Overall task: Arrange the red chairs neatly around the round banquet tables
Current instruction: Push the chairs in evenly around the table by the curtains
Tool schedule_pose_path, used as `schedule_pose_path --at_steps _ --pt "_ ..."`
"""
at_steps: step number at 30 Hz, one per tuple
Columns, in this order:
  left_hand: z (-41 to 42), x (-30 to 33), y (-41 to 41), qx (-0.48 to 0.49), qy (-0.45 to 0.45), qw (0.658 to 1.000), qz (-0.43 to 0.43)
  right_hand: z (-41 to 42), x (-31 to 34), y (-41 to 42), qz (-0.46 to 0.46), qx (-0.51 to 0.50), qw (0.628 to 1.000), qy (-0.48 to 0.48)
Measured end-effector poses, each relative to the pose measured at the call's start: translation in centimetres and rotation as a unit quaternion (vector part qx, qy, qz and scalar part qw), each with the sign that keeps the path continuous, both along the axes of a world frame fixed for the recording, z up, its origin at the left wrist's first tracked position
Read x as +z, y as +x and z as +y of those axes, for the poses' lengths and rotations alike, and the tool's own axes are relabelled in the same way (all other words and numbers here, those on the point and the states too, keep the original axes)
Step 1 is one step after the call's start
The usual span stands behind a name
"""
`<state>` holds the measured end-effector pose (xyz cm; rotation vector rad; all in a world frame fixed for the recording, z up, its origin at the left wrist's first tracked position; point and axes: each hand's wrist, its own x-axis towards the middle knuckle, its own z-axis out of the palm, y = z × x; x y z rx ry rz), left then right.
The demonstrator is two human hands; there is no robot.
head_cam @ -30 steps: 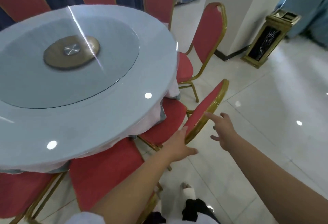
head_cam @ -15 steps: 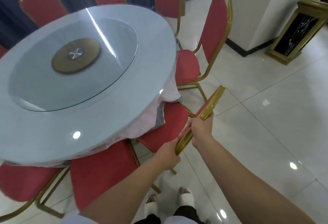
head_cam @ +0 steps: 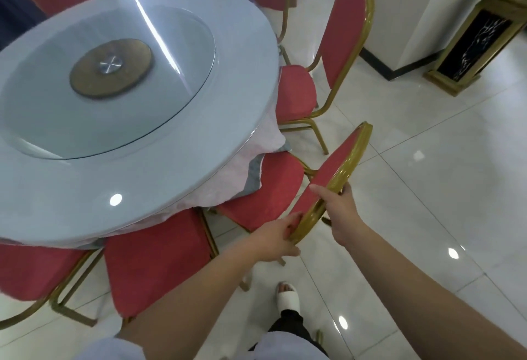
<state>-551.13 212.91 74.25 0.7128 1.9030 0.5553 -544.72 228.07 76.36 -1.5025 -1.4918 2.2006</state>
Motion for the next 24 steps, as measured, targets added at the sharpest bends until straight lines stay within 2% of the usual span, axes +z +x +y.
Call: schedule_pose_path --at_steps 2,4,5,7,9,11,12,15,16,17,19,22,24 --pt "-3.6 1.1 -0.1 -0.012 -0.019 1.0 -0.004 -3.8 -1.1 2.1 -0.092 0.067 0.992 -0.05" --pt "-8.5 2.7 0.0 -0.006 -0.043 0.999 0.002 -8.7 -2.0 4.4 -0.171 0.193 0.961 -0.097" --pt "-11.6 3.4 0.2 0.011 -0.055 0.998 0.005 -11.2 -1.9 5.1 -0.182 0.268 0.94 -0.108" --pt "-18.0 5.3 0.8 0.077 -0.072 0.994 0.009 -15.5 -1.9 5.1 -0.162 0.386 0.906 -0.062" --pt "-24.9 7.0 1.7 0.157 -0.084 0.984 0.005 -19.3 -1.6 3.9 -0.083 0.451 0.889 0.01" --pt "-31.2 8.4 2.5 0.171 -0.117 0.978 0.024 -22.8 -0.6 2.4 -0.011 0.515 0.854 0.074" --pt "-34.1 8.5 2.7 0.152 -0.146 0.976 0.05 -24.7 -0.2 1.8 0.015 0.561 0.819 0.12" --pt "-41.8 7.9 3.5 0.171 -0.204 0.961 0.074 -31.2 0.3 0.6 0.043 0.695 0.652 0.301" --pt "-44.1 7.3 4.0 0.186 -0.207 0.957 0.08 -33.5 0.3 0.5 0.039 0.718 0.613 0.327" --pt "-46.2 6.5 4.4 0.185 -0.213 0.954 0.097 -35.7 -0.4 0.4 0.035 0.728 0.591 0.347" --pt "-50.0 5.3 5.5 0.192 -0.218 0.943 0.164 -38.9 -1.8 0.6 0.007 0.712 0.574 0.403" --pt "-54.4 3.7 6.8 0.255 -0.171 0.922 0.234 -40.9 -2.6 1.0 -0.021 0.661 0.594 0.457" --pt "-56.1 3.1 7.1 0.263 -0.139 0.92 0.255 -41.5 -2.3 1.4 -0.04 0.662 0.588 0.463"
